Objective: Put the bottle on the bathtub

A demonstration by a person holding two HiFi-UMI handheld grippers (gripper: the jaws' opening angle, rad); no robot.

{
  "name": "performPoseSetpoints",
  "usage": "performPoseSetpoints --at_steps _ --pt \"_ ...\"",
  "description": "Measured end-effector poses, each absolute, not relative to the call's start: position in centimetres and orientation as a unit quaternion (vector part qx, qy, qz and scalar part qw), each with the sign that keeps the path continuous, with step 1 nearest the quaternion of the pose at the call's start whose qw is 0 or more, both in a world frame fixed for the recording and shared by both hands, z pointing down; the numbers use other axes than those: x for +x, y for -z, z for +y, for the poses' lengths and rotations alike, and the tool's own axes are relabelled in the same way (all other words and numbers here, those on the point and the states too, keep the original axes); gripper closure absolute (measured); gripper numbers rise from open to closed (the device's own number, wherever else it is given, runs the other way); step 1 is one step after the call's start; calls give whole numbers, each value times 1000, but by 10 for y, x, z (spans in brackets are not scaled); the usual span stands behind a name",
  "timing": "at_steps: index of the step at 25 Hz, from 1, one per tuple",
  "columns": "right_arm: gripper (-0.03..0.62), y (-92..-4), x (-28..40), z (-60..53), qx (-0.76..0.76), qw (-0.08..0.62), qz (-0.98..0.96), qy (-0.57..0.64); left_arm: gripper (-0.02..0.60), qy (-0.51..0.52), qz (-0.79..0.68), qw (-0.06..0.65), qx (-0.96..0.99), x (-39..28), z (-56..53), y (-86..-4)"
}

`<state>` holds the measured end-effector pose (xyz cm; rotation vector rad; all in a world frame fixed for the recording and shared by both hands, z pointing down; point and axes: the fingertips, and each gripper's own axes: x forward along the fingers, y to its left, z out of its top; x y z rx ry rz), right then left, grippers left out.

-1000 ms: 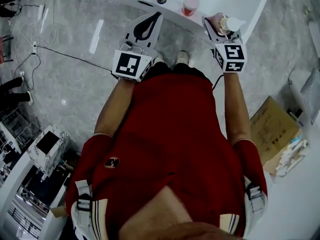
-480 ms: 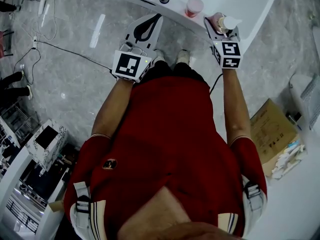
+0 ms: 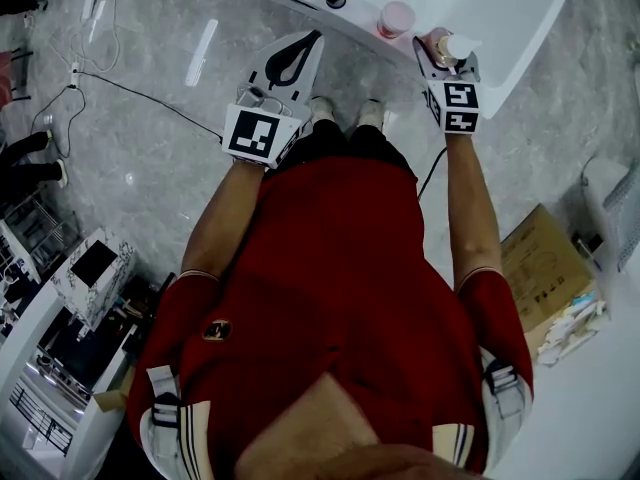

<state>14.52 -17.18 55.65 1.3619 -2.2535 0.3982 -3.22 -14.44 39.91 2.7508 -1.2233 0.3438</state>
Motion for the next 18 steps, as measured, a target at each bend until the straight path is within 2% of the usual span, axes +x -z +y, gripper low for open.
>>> performPoseSetpoints --at_steps 18 --pt "376 -582 140 -183 488 250 -821 -159 574 -126 -412 59 901 -38 -156 -403"
